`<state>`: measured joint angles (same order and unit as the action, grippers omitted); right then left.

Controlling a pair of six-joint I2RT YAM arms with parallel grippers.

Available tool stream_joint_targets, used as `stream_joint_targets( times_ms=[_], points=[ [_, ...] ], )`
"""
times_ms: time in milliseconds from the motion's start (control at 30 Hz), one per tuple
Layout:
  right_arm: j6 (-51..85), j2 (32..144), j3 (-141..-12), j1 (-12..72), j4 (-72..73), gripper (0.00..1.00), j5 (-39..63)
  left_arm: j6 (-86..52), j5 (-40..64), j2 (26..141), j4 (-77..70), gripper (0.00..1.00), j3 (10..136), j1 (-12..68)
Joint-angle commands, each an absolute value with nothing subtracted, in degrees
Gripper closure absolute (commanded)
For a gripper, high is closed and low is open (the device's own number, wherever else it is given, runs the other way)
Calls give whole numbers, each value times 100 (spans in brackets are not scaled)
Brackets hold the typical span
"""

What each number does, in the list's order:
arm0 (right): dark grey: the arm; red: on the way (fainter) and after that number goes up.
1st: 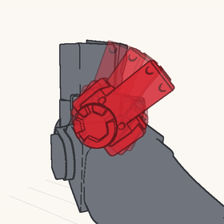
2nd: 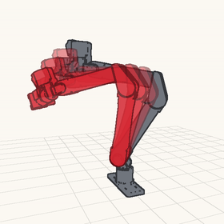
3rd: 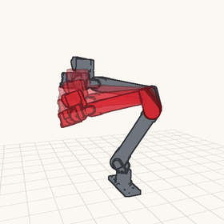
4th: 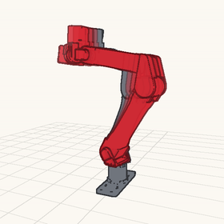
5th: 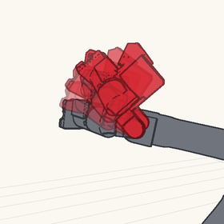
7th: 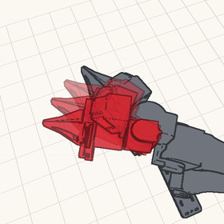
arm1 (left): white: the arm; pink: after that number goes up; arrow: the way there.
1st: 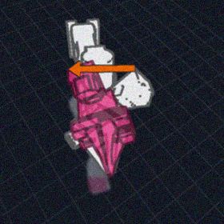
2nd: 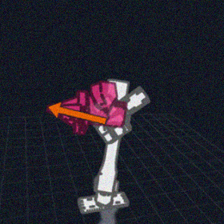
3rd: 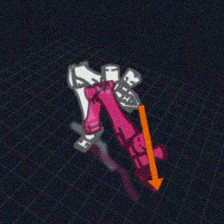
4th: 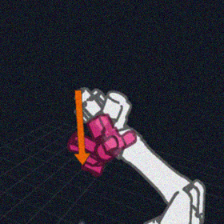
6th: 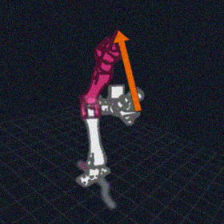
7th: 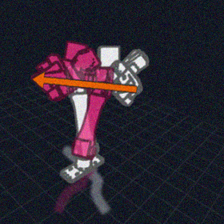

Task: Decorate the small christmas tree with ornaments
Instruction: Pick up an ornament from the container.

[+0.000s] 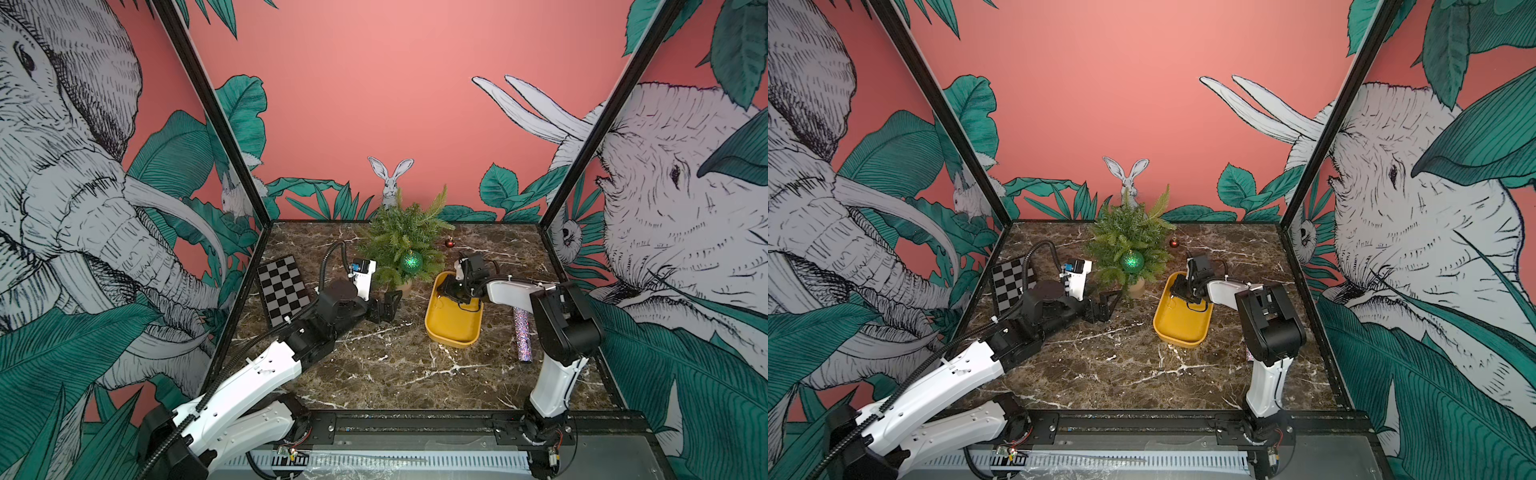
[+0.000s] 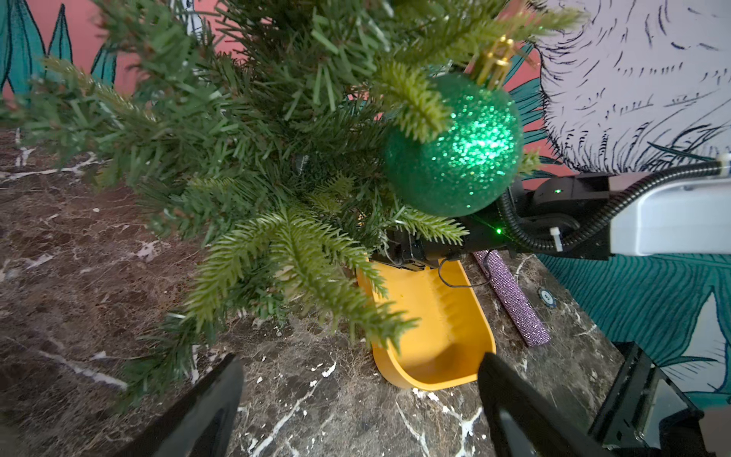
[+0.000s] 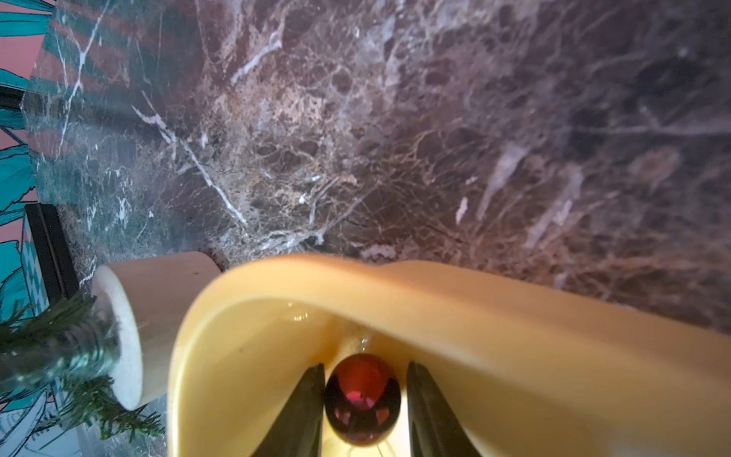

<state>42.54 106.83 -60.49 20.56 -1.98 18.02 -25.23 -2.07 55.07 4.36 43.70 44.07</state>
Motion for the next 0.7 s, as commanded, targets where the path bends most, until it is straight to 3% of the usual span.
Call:
stream_joint_targets(
  times_ms=[0, 267, 667],
  points=[
    [4158, 10825, -6144, 2077, -325, 65, 1535, -2672, -286, 5440, 316, 7, 4298, 4347],
    [4175, 10542, -6028, 2074, -254, 74, 1642, -2701, -204, 5512, 294, 10, 4381, 4320],
    [3949, 7907, -5234, 2039, -1177, 75, 1483, -2512, 110, 5454, 334, 19, 4730, 4140]
  ],
)
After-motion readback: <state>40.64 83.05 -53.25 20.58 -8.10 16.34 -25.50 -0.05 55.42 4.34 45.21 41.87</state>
